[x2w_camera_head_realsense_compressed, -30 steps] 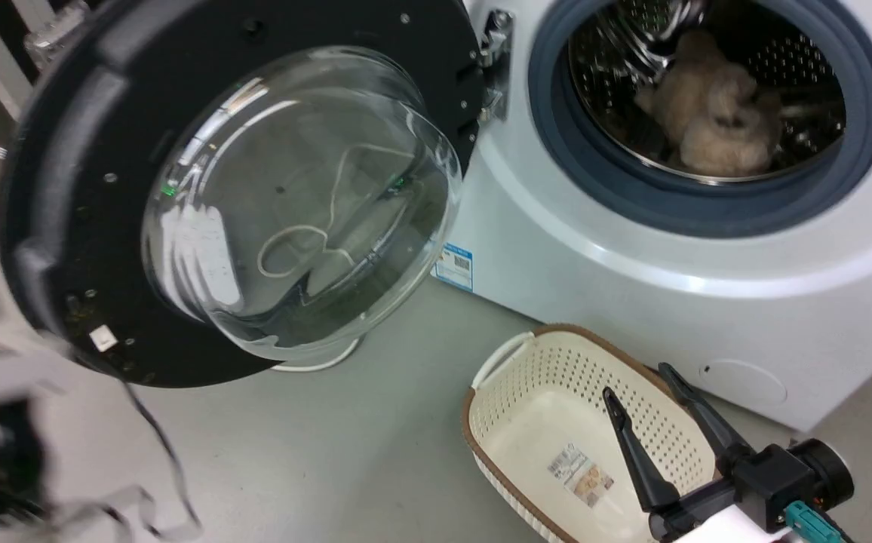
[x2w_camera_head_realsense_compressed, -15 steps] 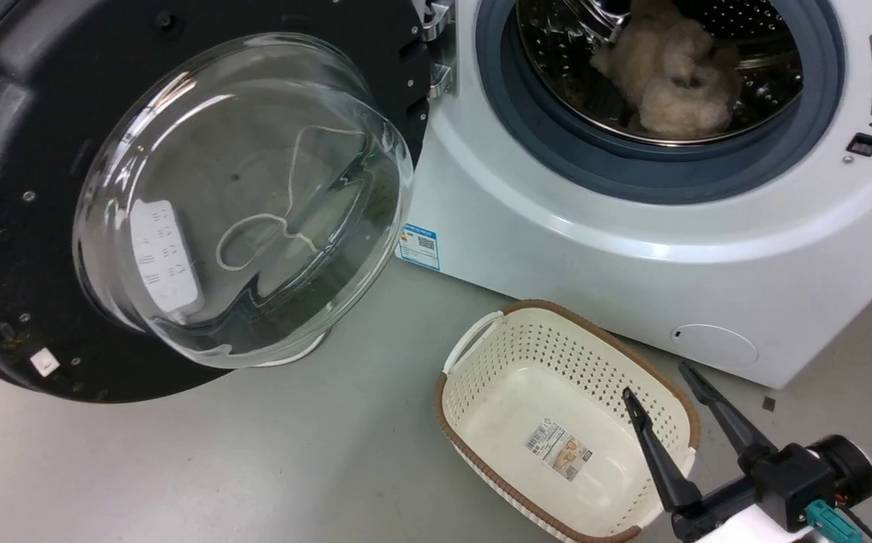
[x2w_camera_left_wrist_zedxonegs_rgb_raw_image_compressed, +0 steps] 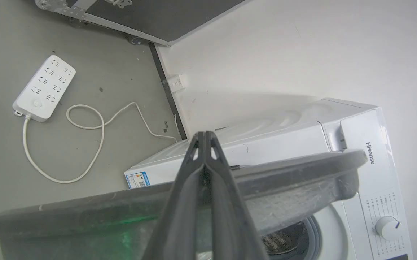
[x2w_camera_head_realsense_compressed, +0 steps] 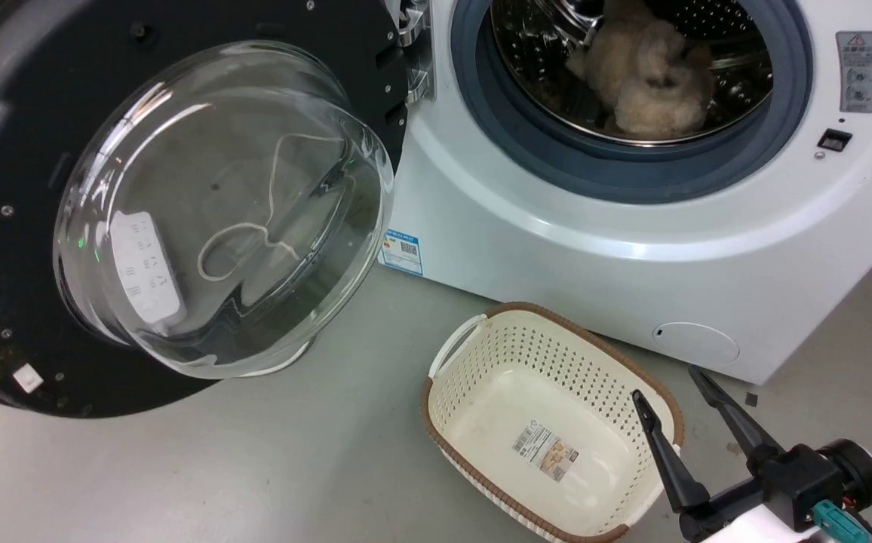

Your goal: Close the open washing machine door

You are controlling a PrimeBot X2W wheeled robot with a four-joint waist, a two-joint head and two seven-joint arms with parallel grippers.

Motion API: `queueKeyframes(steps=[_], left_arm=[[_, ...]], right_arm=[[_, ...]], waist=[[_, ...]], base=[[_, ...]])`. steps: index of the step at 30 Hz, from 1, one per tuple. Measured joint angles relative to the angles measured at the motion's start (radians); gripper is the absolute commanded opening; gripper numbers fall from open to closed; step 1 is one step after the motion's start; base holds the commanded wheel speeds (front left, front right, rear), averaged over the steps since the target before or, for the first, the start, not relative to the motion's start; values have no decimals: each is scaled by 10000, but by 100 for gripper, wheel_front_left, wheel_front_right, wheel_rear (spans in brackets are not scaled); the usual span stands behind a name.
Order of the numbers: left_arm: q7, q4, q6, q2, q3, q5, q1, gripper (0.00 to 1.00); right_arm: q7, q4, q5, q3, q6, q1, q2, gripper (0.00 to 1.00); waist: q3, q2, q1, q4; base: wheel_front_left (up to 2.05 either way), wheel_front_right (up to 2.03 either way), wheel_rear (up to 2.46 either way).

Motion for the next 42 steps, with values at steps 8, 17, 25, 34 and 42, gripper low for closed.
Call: queueKeyframes(steps=[8,17,25,34,42], left_arm=[[2228,-1275,-244,-671,115,-1304,1685,0],[4468,-3699,157,-2656,-416,-2761,3849,0],[4483,-5559,665,-3814,-1641,-3407,5647,0],[2602,-5628,211,-3854,-4437,-5432,6768,0],[-299,-4577,-1158,-3860,-6997,-6615,6236,0]], right_arm=[[-2,111,-2,-157,0,110,232,100],[0,491,-88,-445,0,296,593,100],[-2,633,-242,-675,0,298,721,100],[-2,654,-316,-855,0,231,594,100],[-2,600,-201,-928,0,-189,301,100]], waist=[[-418,0,0,-53],[-1080,0,-2,-38],[-1325,0,-2,-456],[-1104,0,-1,-1501],[-408,0,0,-3570]], base=[[0,0,0],[0,0,0],[0,0,0],[0,0,0],[0,0,0]])
